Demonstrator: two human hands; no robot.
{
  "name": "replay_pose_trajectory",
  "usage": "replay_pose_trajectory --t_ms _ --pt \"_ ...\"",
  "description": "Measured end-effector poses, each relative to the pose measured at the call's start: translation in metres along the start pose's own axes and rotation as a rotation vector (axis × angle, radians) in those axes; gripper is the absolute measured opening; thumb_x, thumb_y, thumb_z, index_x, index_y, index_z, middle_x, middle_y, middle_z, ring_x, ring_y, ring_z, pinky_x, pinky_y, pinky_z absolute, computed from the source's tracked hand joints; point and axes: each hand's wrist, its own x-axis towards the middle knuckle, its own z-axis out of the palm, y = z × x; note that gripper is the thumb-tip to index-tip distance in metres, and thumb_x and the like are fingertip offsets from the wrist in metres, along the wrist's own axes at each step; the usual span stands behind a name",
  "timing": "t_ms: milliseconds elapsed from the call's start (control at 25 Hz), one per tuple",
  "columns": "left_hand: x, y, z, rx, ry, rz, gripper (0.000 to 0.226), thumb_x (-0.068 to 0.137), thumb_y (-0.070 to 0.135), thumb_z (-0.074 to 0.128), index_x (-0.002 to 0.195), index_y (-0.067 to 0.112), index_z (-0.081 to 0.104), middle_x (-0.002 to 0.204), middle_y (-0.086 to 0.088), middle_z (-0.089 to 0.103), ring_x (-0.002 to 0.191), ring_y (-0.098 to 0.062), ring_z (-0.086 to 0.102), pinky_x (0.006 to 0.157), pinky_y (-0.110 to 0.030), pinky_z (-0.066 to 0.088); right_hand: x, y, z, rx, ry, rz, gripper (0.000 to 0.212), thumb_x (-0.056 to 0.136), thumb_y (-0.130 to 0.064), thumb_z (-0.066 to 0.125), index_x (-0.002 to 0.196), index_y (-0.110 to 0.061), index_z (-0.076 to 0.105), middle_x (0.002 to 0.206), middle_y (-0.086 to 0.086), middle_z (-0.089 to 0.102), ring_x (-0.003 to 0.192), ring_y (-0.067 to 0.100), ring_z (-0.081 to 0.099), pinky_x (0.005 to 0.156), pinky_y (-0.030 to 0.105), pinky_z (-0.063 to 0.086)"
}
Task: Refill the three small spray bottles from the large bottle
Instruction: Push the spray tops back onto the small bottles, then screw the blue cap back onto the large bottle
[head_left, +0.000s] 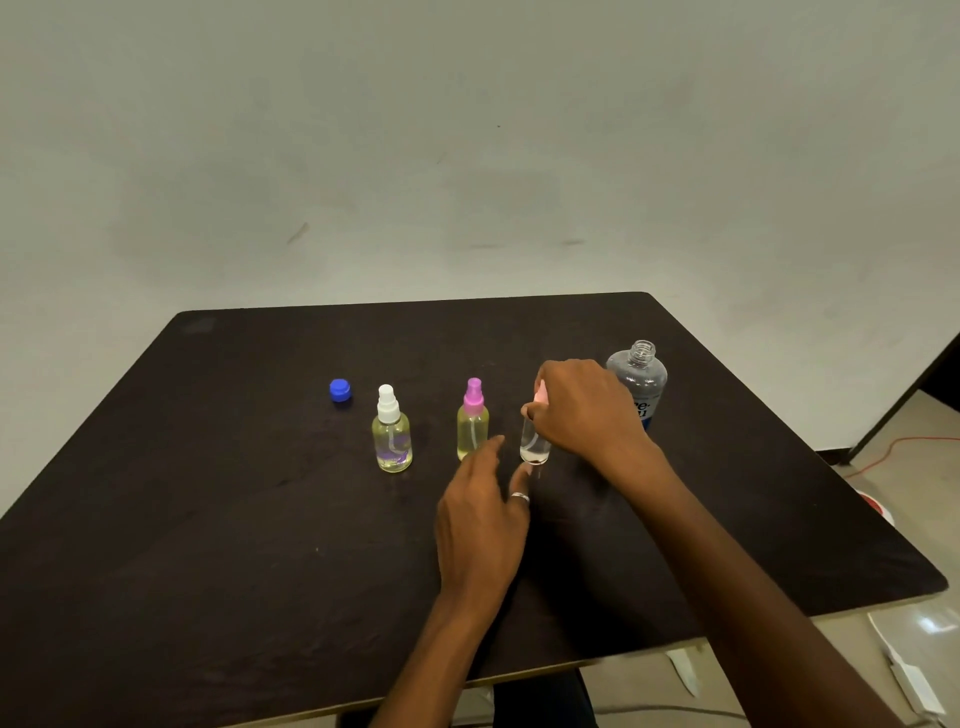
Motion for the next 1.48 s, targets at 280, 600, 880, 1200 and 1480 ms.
replay_pose_trajectory --t_ms 280,600,880,1200,1480 --pt "0.014 -0.038 -0.082 0.214 0.093 -0.04 0.043 0.092 0.038 0.066 0.13 0.018 0.056 0.121 0.001 0.062 0.108 -0.014 0.06 0.085 -0.026 0.048 -0.004 -0.036 -0.035 -0.095 0.124 -0.063 0.051 0.089 -0.065 0.049 0.102 -0.016 0.057 0.088 0.001 0.06 0.084 0.023 0.061 0.063 0.033 0.039" --pt "0.041 -0.091 -0.11 0.433 -0.174 -0.061 0.065 0.095 0.05 0.052 0.147 0.012 0.04 0.15 -0.008 0.046 0.141 -0.022 0.038 0.115 -0.042 0.036 0.078 -0.122 -0.028 0.182 -0.177 -0.449 0.016 0.092 -0.026 0.059 0.101 -0.018 0.069 0.098 0.0 0.069 0.086 0.016 0.063 0.082 0.035 0.055" --pt "0.044 -0.091 -0.1 0.698 -0.401 -0.135 0.109 0.078 0.092 0.008 0.159 0.019 0.013 0.168 0.001 0.003 0.155 -0.016 -0.004 0.126 -0.044 0.001 0.146 -0.161 0.048 0.075 -0.457 -0.519 0.036 0.087 -0.009 0.066 0.123 -0.019 0.065 0.126 0.002 0.063 0.11 0.02 0.06 0.093 0.031 0.049" --pt "0.044 -0.091 -0.1 0.716 -0.403 -0.127 0.106 0.08 0.09 0.007 0.159 0.021 0.01 0.168 0.003 0.001 0.154 -0.015 -0.006 0.126 -0.044 0.001 0.158 -0.182 0.085 0.009 -0.482 -0.597 0.051 0.085 -0.005 0.068 0.133 -0.019 0.059 0.136 0.006 0.056 0.119 0.026 0.056 0.097 0.034 0.047" --pt "0.044 -0.09 -0.1 0.71 -0.392 -0.135 0.103 0.081 0.089 0.01 0.159 0.022 0.012 0.168 0.003 0.003 0.154 -0.014 -0.004 0.126 -0.043 0.002 0.156 -0.181 0.082 -0.007 -0.47 -0.624 0.023 0.081 -0.003 0.07 0.103 -0.011 0.071 0.107 0.005 0.068 0.097 0.021 0.064 0.078 0.028 0.052"
